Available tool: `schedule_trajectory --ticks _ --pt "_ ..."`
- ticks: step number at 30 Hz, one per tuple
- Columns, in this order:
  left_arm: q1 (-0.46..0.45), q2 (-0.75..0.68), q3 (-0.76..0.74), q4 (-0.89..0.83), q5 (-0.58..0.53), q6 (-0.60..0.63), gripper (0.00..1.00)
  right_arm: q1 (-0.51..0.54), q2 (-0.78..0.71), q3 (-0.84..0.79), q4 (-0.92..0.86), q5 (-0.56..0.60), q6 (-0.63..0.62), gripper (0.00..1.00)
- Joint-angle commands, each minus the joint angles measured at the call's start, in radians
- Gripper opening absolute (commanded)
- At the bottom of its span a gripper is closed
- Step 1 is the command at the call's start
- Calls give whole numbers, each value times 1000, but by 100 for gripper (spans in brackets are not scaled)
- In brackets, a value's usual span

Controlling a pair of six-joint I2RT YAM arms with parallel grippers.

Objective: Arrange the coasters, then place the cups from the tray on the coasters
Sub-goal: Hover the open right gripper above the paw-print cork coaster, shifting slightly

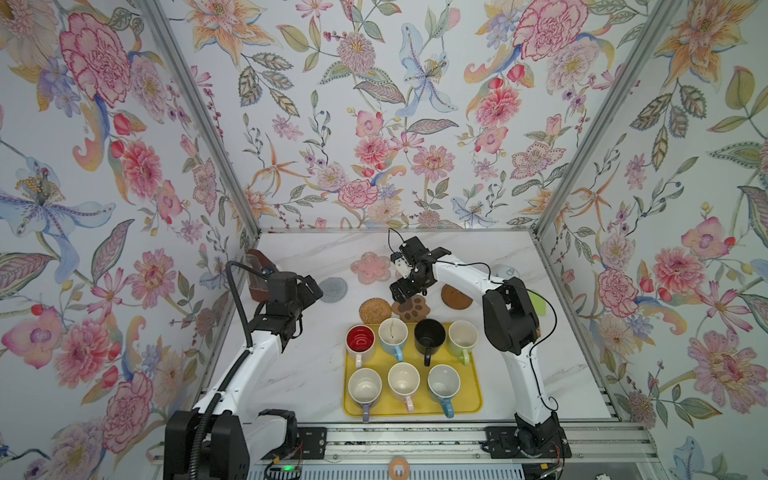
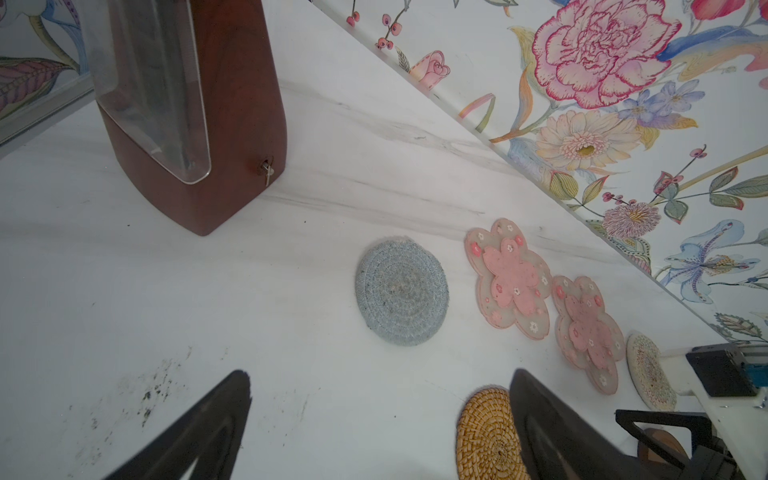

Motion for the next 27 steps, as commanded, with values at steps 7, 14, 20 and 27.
schedule_trajectory --ticks 7,14,20,27 --pt "12 -25 13 -21 13 -9 99 33 57 39 -69 44 -25 99" --pt "12 -37 5 -18 14 -12 99 48 69 36 -78 69 -21 99" --pt "13 -43 4 -20 15 -12 99 53 74 27 -85 108 0 99" --pt "13 -48 7 -22 15 -14 99 35 78 10 -89 181 46 99"
